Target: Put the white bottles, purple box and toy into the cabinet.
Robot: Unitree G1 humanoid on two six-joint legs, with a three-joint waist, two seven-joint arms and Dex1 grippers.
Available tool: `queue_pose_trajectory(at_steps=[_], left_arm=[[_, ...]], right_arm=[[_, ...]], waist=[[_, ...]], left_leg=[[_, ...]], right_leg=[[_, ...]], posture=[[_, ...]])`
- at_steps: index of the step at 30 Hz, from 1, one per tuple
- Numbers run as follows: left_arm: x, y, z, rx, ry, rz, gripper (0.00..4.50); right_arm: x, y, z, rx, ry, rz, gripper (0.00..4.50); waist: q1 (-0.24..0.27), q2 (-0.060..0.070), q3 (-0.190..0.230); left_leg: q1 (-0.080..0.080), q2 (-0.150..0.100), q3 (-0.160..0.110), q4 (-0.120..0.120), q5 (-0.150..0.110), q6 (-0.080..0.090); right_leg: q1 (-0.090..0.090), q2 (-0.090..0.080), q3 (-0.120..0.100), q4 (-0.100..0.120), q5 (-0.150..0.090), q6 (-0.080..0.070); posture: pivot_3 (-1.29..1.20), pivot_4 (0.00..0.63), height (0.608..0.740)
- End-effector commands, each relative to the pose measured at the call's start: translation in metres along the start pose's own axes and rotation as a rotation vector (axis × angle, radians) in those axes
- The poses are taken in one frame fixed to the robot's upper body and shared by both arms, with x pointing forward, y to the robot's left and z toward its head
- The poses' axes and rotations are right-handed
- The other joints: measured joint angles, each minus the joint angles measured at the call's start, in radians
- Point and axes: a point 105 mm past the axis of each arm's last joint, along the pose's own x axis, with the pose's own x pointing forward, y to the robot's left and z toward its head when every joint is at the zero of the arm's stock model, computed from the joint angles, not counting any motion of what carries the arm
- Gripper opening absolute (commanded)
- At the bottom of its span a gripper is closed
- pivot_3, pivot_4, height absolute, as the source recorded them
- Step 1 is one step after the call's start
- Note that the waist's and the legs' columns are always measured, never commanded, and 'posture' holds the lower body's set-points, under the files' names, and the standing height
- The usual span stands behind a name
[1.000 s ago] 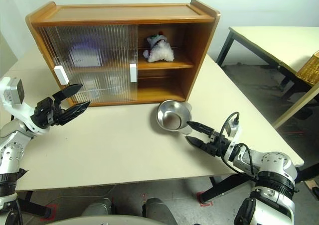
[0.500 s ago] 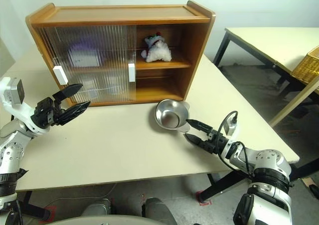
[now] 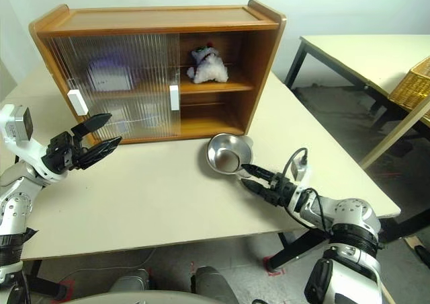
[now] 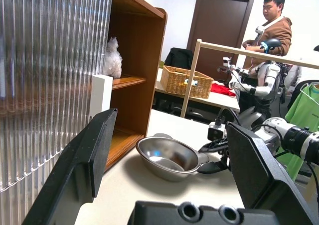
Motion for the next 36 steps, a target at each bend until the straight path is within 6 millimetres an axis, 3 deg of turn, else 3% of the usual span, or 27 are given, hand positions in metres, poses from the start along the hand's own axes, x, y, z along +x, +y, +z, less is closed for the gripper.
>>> queue_pose_trajectory(at_steps=[1, 5, 16, 27, 36], left_arm=[[0.0, -0.001, -0.004, 0.004, 0.013, -0.001, 4.5], [0.0, -0.001, -0.004, 0.003, 0.01, -0.001, 4.5], [0.002, -0.001, -0.004, 0.004, 0.013, -0.01, 4.5], [0.005, -0.001, -0.006, -0.001, 0.017, -0.025, 4.5], [0.004, -0.003, -0.007, 0.005, 0.026, -0.03, 4.5]], right_arm=[[0.003, 0.012, 0.004, -0.029, -0.003, 0.011, 1.48], [0.005, 0.018, 0.002, -0.04, -0.001, 0.014, 0.01], [0.008, 0.032, 0.002, -0.054, -0.015, 0.047, 0.01], [0.0, 0.058, 0.01, -0.018, -0.046, 0.209, 0.01], [0.029, 0.057, 0.015, 0.024, -0.057, 0.23, 0.01]], waist=[[0.001, 0.0, 0.0], [0.001, 0.0, 0.0], [0.001, 0.0, 0.0], [0.001, 0.0, 0.0], [-0.001, 0.0, 0.0]], left_leg=[[0.0, 0.0, 0.0, 0.0, 0.0, 0.0], [0.0, 0.0, 0.0, -0.001, 0.0, 0.0], [0.0, 0.0, 0.0, -0.003, 0.0, 0.0], [0.0, 0.0, 0.001, -0.005, 0.0, 0.0], [0.0, 0.0, 0.001, -0.006, 0.001, 0.001]], right_leg=[[0.0, 0.0, 0.0, 0.0, 0.0, -0.001], [0.0, 0.0, 0.0, 0.0, 0.002, -0.006], [-0.001, 0.0, 0.0, 0.0, 0.0, -0.003], [-0.003, 0.0, 0.0, 0.0, -0.002, -0.002], [-0.004, 0.0, 0.0, 0.0, -0.001, -0.003]], posture=[[-0.02, 0.0, 0.74], [-0.02, 0.0, 0.74], [-0.03, 0.0, 0.74], [-0.04, 0.0, 0.74], [-0.02, 0.0, 0.74]])
